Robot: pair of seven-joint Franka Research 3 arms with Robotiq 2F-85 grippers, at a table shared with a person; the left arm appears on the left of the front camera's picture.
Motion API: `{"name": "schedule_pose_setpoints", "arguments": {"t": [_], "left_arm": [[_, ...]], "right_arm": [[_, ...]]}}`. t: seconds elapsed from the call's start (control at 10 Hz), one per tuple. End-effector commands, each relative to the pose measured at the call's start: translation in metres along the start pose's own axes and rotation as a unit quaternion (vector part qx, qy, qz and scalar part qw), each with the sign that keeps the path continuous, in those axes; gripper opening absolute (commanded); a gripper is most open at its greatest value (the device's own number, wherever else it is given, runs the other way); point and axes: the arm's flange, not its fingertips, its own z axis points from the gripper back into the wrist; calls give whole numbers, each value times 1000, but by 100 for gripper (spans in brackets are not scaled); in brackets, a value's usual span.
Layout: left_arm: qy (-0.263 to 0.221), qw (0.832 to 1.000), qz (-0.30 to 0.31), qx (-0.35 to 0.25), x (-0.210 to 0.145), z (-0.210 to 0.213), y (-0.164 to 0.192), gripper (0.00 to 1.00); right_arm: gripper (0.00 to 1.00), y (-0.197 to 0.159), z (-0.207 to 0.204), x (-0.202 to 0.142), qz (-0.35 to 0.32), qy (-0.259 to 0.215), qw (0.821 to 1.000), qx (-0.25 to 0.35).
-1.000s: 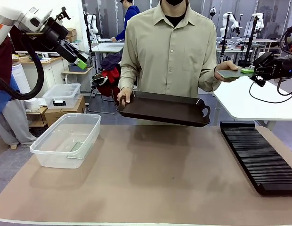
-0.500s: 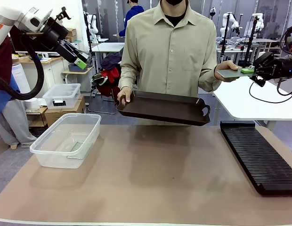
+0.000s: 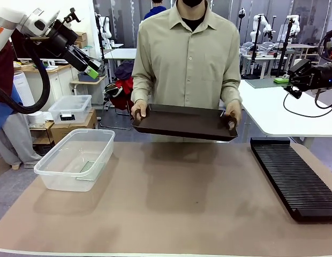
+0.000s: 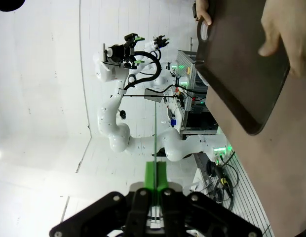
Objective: Sort PCBs into racks and boxes based on the side picked up.
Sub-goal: If the short side of the Blank PCB is picked up, insert it into the PCB Rack ; if the long side is picked up, place it in the Organizing box.
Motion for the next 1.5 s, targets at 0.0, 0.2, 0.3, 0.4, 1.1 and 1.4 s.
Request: {"name": "schedule_pose_setpoints", "arguments": {"t": [0.0, 0.2, 0.3, 0.4, 1.1, 1.4], "left_arm": [[1, 1000, 1, 1, -1, -1, -1, 100], [1, 1000, 1, 1, -1, -1, -1, 100], [1, 1000, 1, 1, -1, -1, -1, 100], [1, 1000, 1, 1, -1, -1, -1, 100], [1, 1000, 1, 1, -1, -1, -1, 100], [1, 1000, 1, 1, -1, -1, -1, 100]], "right_arm": [[0, 1, -1, -1, 8, 4, 1000, 2], [0, 1, -1, -1, 8, 4, 1000, 2], [0, 1, -1, -1, 8, 4, 1000, 2], [0, 1, -1, -1, 8, 4, 1000, 2], [2, 40, 15, -47, 214, 2, 975, -67], [2, 50, 24, -66, 404, -1, 906, -125]]}}
